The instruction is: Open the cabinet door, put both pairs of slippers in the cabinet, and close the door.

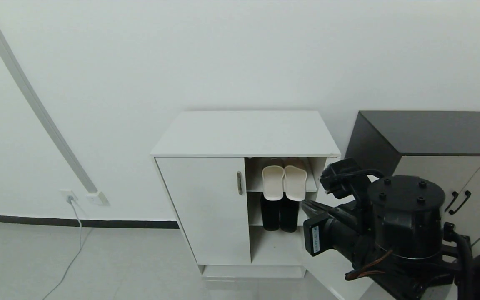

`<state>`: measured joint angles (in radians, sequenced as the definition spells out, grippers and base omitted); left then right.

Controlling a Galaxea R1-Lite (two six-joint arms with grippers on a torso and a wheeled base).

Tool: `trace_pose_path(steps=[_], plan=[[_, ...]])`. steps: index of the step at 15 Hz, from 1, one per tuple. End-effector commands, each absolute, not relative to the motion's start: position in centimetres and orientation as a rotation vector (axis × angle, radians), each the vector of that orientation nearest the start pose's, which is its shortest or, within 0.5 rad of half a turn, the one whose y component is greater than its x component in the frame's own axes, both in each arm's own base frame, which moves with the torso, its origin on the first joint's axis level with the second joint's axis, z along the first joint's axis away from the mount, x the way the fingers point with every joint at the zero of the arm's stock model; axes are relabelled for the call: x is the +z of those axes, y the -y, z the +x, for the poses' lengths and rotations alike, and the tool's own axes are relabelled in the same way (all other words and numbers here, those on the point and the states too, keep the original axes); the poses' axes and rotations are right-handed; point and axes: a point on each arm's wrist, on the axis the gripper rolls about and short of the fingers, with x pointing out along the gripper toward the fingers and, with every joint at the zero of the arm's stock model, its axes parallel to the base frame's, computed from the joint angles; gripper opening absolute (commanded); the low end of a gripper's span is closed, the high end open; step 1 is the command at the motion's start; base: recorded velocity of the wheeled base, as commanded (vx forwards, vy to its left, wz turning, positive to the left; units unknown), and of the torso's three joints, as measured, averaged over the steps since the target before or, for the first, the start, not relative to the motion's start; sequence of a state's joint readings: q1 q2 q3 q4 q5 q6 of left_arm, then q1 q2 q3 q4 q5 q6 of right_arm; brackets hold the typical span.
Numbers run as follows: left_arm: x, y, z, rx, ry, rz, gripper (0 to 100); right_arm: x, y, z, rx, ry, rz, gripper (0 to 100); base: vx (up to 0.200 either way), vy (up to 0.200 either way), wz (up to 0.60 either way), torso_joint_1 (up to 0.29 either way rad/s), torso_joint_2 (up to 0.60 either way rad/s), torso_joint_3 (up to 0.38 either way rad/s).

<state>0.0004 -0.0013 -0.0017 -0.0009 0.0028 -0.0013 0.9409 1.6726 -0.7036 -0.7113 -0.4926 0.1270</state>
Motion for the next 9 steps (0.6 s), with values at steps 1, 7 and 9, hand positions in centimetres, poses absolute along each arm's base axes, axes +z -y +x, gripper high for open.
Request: trace_pose_path(steps=[1,7,9], plan=[[7.59,0.00,-2.29,0.005,0.002,-0.002,0,17.15,-22.63,17.83,0.431,-0.225,-0.047,0,0.000,0.000,0.00,0.246,-0.55,-0.310],[7.61,0.00,-2.29,0.005,0.003,-0.002,0,16.86,-22.61,17.76,0.433,-0.230,-0.061,0,0.000,0.000,0.00,0.025,-0.07,-0.032],[7.59,-0.01,-2.29,0.003,0.002,-0.002,0,16.83,-22.59,17.75,0.434,-0.229,-0.067,0,0.000,0.000,0.00,0.000,0.00,0.000]])
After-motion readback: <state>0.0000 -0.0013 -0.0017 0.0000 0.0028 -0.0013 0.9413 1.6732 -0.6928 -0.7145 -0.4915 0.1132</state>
